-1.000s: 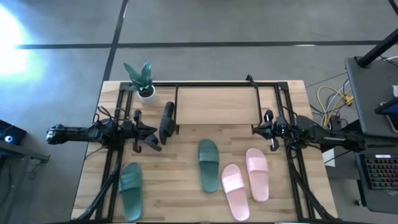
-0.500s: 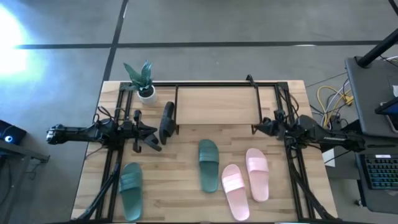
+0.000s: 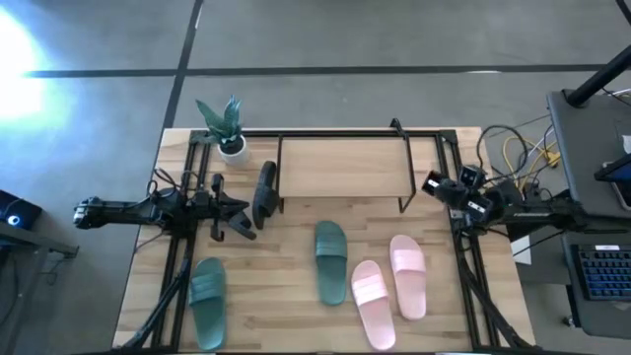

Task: Pick and place slides into the shelf
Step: Put the right green slipper on the shelf

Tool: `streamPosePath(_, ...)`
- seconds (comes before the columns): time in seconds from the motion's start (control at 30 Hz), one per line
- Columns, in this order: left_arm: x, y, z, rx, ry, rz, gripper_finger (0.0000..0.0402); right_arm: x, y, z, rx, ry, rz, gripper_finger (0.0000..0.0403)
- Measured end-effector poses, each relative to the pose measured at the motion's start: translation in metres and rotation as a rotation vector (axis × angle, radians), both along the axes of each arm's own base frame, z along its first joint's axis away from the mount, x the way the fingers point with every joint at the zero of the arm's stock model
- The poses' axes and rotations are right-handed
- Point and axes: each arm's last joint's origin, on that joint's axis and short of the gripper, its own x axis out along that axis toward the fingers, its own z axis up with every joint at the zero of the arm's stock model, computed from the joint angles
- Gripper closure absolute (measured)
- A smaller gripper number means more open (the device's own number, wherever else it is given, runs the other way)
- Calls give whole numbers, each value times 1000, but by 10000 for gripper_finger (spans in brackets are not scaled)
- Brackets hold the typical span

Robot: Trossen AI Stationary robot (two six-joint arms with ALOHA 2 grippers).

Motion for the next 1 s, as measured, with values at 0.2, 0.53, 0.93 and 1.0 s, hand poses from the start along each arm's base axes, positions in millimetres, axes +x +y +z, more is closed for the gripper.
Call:
streamPosePath(0.2, 0, 1, 1, -3, -10, 22, 402, 28, 5, 32, -99, 91, 32, 394)
streamPosePath(0.53, -10, 1, 37, -195, -417, -34, 402, 90, 7, 96, -280, 273, 32, 394)
streamPosePath(0.93, -35, 3, 67, -475, -855, -144, 402, 154, 6, 145, -269, 433, 32, 394)
streamPosePath(1.0, -37, 3, 68, -525, -882, -189, 402, 165, 6, 152, -256, 432, 38, 394)
